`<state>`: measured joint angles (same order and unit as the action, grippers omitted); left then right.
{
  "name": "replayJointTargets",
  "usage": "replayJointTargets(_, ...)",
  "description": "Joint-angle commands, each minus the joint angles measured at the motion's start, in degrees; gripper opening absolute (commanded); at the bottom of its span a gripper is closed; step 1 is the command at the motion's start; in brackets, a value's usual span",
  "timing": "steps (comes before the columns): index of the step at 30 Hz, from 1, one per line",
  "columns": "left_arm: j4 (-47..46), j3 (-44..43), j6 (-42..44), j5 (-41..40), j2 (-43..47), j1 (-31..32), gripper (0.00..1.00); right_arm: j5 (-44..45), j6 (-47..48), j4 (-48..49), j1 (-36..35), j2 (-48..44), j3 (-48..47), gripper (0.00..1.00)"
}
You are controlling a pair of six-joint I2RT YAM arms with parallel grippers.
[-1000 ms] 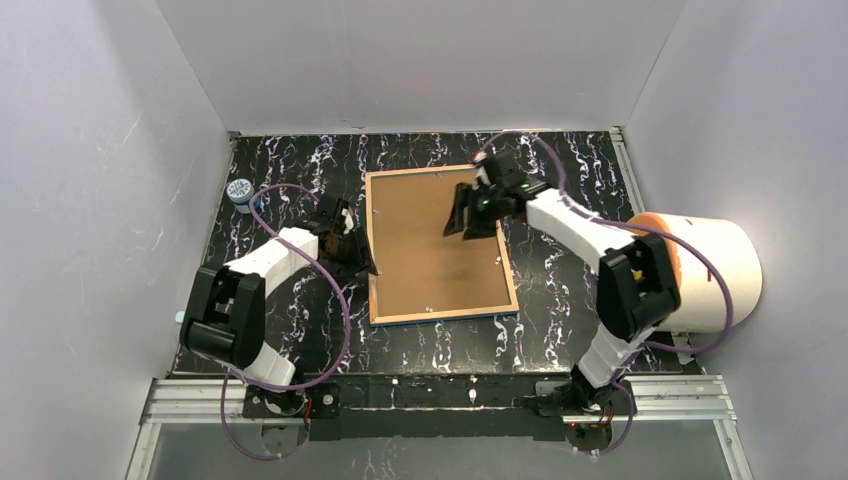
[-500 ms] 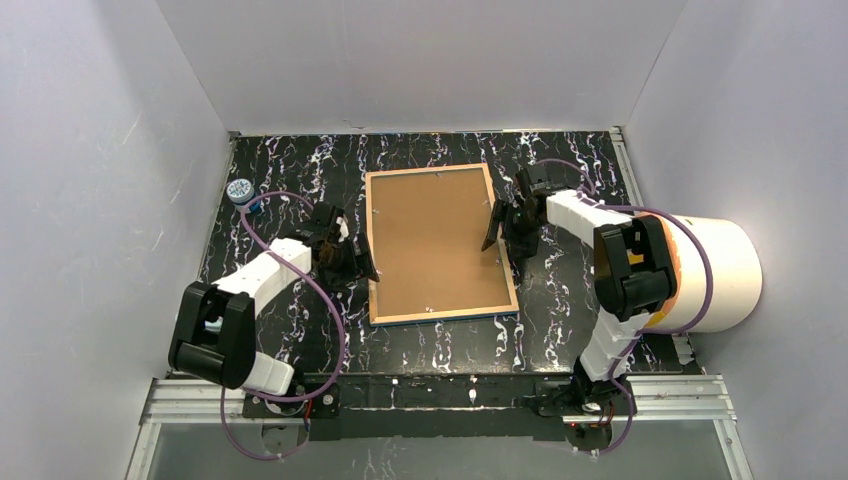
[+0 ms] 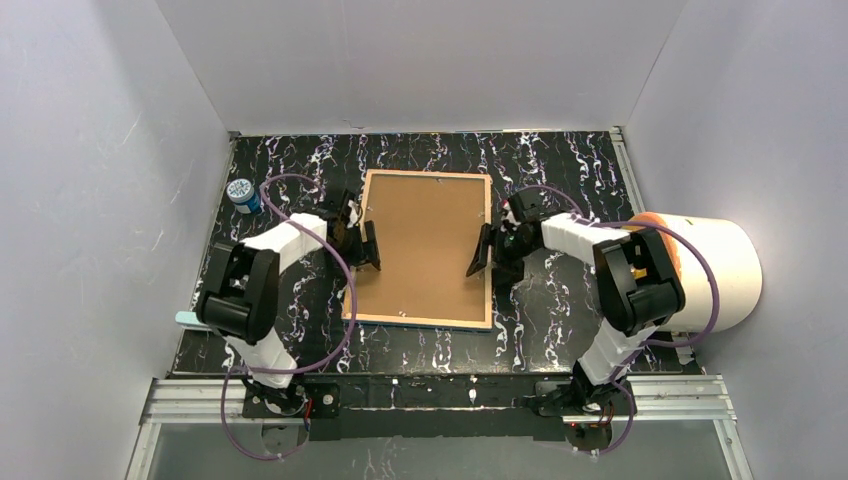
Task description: Put the photo into the frame
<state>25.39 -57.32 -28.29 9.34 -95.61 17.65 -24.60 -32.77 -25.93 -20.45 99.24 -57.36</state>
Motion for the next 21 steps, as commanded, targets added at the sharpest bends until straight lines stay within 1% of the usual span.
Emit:
replayJointTargets(1, -1.4, -6.5, 2.4, 0.8, -5.1, -0.5, 0.74, -5.3, -6.3, 8.3, -7.5, -3.1, 3.3, 0.78)
replayJointTargets(3, -1.9, -8.3, 3.3, 1.9, -7.0, -0.5, 0.74, -5.2, -8.0, 11.7, -11.7, -2.6, 3.3, 0.78)
replayJointTargets(5, -1.3, -10.0, 4.6, 1.4, -8.4, -0.5, 0.74, -4.0, -7.6, 13.5, -16.2, -1.3, 1.1, 0.78)
replayJointTargets(7, 0.1, -11.8, 5.5, -1.0, -9.5, -0.5, 0.76, -2.2, -6.8, 12.4, -19.2, 0.4, -1.9, 0.78)
replayJointTargets(9, 1.6, -13.7, 5.7, -5.5, -9.8, -0.5, 0.79, -0.5, -6.3, 9.2, -19.9, 1.4, -4.8, 0.78)
replayJointTargets(10, 2.5, -14.6, 5.6, -7.5, -9.6, -0.6, 0.80, 1.4, -5.7, 7.1, -19.9, 0.8, -5.7, 0.78)
replayJointTargets(12, 4.5, -16.5, 5.0, -11.9, -9.0, -0.8, 0.82, 8.0, -3.6, 2.5, -19.8, -1.5, -7.6, 0.79)
replayJointTargets(14, 6.4, -18.8, 4.4, -13.3, -7.8, -1.3, 0.86, 14.4, -1.5, -1.6, -19.0, -4.2, -9.5, 0.80)
replayJointTargets(16, 8.1, -20.6, 3.4, -14.4, -5.9, -1.5, 0.89, 18.1, 1.0, -4.4, -17.3, -6.5, -11.3, 0.80)
replayJointTargets(19, 11.2, -21.8, 2.3, -15.3, -1.6, -1.6, 0.98, 20.6, 5.6, -5.1, -12.6, -8.8, -13.8, 0.81)
replayJointTargets(21, 13.0, -20.5, 0.5, -15.9, 1.7, -1.6, 0.98, 19.1, 8.4, -2.6, -8.0, -8.1, -16.0, 0.82)
